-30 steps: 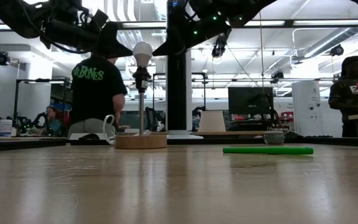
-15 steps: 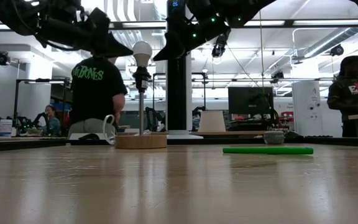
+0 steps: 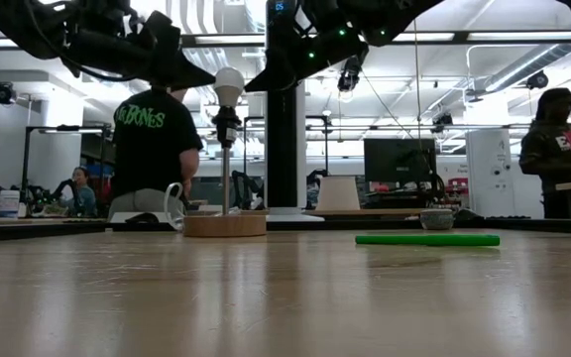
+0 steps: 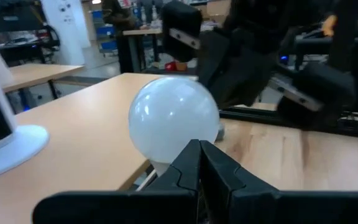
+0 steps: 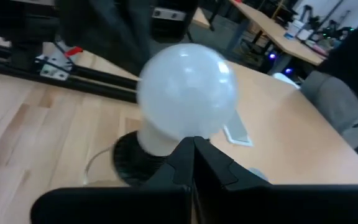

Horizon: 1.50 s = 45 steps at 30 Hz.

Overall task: Screw lightbulb
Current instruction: Insert the lightbulb into the lamp

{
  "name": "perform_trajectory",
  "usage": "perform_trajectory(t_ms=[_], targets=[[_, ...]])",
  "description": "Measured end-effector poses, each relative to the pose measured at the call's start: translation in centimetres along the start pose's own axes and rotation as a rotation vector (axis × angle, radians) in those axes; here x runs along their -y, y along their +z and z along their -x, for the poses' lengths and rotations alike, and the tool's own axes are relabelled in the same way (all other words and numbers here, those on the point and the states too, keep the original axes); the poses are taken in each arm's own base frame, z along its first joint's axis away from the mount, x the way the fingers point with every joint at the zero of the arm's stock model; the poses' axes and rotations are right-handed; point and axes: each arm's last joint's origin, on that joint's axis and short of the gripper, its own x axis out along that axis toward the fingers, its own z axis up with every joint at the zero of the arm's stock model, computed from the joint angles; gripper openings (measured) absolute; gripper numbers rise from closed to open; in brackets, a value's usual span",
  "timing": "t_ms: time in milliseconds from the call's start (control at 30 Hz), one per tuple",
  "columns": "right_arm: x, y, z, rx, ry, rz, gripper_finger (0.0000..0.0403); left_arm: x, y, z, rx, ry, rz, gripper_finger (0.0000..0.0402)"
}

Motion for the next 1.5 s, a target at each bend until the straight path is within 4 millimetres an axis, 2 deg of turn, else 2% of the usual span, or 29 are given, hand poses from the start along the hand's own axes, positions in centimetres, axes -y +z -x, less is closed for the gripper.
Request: perform_trajectory(t_ms=[267, 433, 567, 767, 1233, 1500], targets=[[-0.8, 0.0, 0.0, 0.002, 0.090, -0.002, 0.0000, -0.1, -0.5, -0.1, -0.046, 0.047, 0.010, 0.0000], [-0.4, -0.5, 0.0, -0.033, 0.065, -0.022, 0.0000, -0.1, -0.4, 0.4, -0.059, 0.044, 0.014, 0.0000], [0.4, -0.8, 0.1, -0.064, -0.005, -0.020, 0.0000, 0.2, 0.1, 0.8, -0.022, -0.031, 0.010, 0.0000], [1.0, -0.2, 0.1, 0.006, -0.048, 0.003, 0.0000, 0.1, 0.7, 0.7, 0.043, -0.005, -0.018, 0.0000], [-0.2, 0.3, 0.0, 0.039, 0.050, 0.014, 0.0000, -0.4, 0.2, 0.2, 0.000, 0.109, -0.015, 0.0000], [-0.6, 0.0, 0.0, -0.013, 0.049, 0.000, 0.0000, -0.3, 0.0, 0.9, -0.046, 0.135, -0.012, 0.0000]])
